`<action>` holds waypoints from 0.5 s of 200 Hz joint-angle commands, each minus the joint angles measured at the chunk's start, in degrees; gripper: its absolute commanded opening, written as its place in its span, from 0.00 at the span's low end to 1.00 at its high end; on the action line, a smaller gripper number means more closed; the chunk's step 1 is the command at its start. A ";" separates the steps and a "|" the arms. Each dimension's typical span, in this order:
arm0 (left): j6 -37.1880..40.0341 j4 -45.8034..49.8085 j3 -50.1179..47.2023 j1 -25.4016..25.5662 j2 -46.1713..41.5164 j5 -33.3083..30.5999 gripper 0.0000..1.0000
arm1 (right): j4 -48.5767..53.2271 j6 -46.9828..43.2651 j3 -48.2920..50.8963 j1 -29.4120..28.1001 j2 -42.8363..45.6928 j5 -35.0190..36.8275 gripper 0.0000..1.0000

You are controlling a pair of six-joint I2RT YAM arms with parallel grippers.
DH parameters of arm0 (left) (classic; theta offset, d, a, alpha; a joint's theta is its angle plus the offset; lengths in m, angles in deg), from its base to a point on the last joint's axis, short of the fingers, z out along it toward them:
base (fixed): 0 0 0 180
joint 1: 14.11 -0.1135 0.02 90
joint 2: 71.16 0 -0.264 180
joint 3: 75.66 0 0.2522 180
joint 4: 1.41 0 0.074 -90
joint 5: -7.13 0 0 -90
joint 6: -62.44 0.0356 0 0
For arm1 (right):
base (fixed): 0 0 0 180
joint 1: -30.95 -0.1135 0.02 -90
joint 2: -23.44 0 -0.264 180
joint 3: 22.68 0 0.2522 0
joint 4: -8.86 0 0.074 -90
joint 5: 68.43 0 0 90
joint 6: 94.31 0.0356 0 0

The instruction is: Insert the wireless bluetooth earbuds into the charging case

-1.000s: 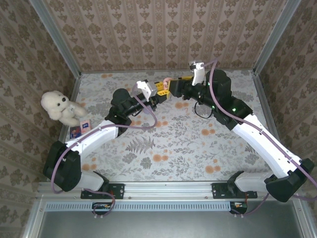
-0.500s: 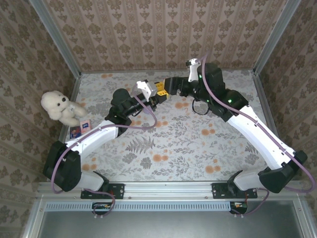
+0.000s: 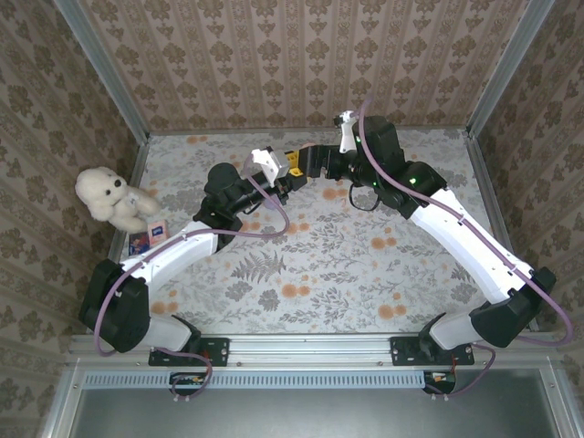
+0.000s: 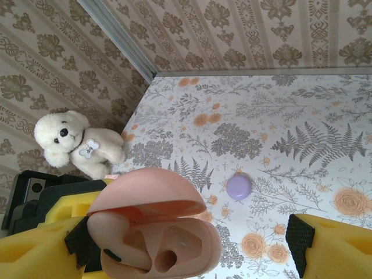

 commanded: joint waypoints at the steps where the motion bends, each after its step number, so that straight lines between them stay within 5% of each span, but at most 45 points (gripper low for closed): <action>1: -0.06 -1.18 -0.07 -0.37 -1.41 1.05 0.00 | 0.94 0.13 -1.56 -0.37 -0.12 -0.12 0.88; 100: 0.03 -1.36 -0.04 -0.43 -1.55 0.83 0.00 | 1.13 0.65 0.80 0.77 1.76 1.32 0.87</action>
